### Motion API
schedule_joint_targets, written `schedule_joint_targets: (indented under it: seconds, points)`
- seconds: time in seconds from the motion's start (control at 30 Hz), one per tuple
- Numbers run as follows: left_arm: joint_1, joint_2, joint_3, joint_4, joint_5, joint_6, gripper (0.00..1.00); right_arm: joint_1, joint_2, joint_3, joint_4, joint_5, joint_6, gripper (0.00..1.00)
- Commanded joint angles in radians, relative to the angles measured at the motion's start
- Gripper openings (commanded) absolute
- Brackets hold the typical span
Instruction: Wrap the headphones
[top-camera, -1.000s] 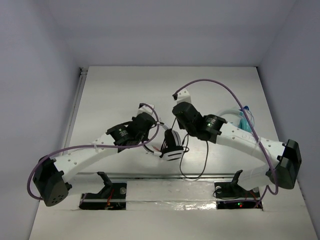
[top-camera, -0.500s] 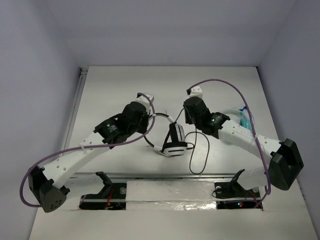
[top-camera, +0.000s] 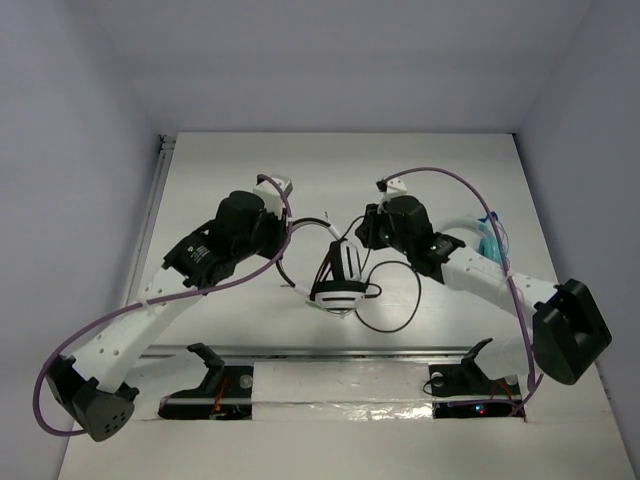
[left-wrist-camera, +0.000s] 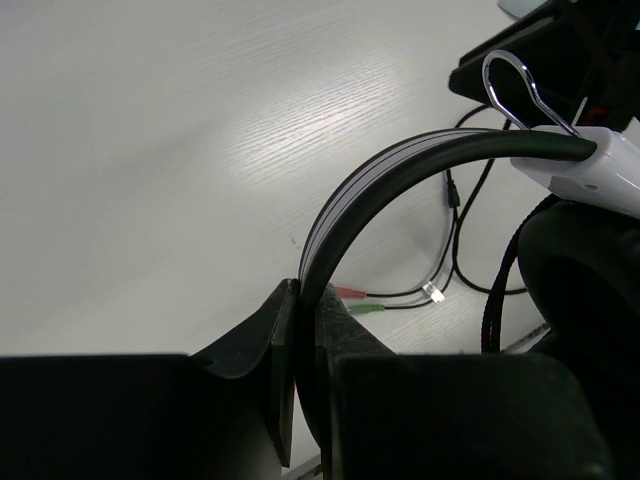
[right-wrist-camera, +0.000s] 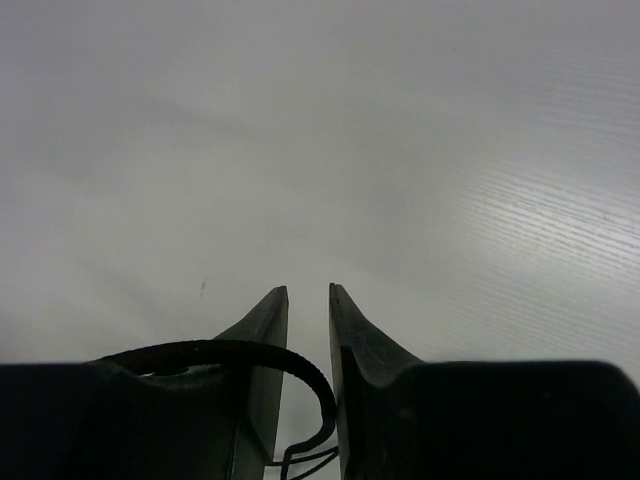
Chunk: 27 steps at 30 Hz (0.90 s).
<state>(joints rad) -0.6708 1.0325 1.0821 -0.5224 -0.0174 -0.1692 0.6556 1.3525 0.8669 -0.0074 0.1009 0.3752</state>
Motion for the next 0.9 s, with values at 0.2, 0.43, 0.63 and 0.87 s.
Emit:
schedule_joint_targets:
  seconds: [0.2,0.43,0.63,0.87]
  points:
    - [0.028,-0.048,0.143,0.165,0.174,-0.107,0.0,-0.008,0.025,-0.127,0.361,-0.26,0.1,0.31]
    - [0.037,-0.019,0.254,0.22,0.123,-0.193,0.0,-0.008,0.074,-0.25,0.644,-0.349,0.224,0.35]
    - [0.057,-0.015,0.301,0.269,0.071,-0.259,0.0,0.027,0.177,-0.287,0.773,-0.356,0.28,0.36]
    - [0.076,0.029,0.334,0.314,0.059,-0.303,0.0,0.18,0.315,-0.284,0.912,-0.311,0.315,0.36]
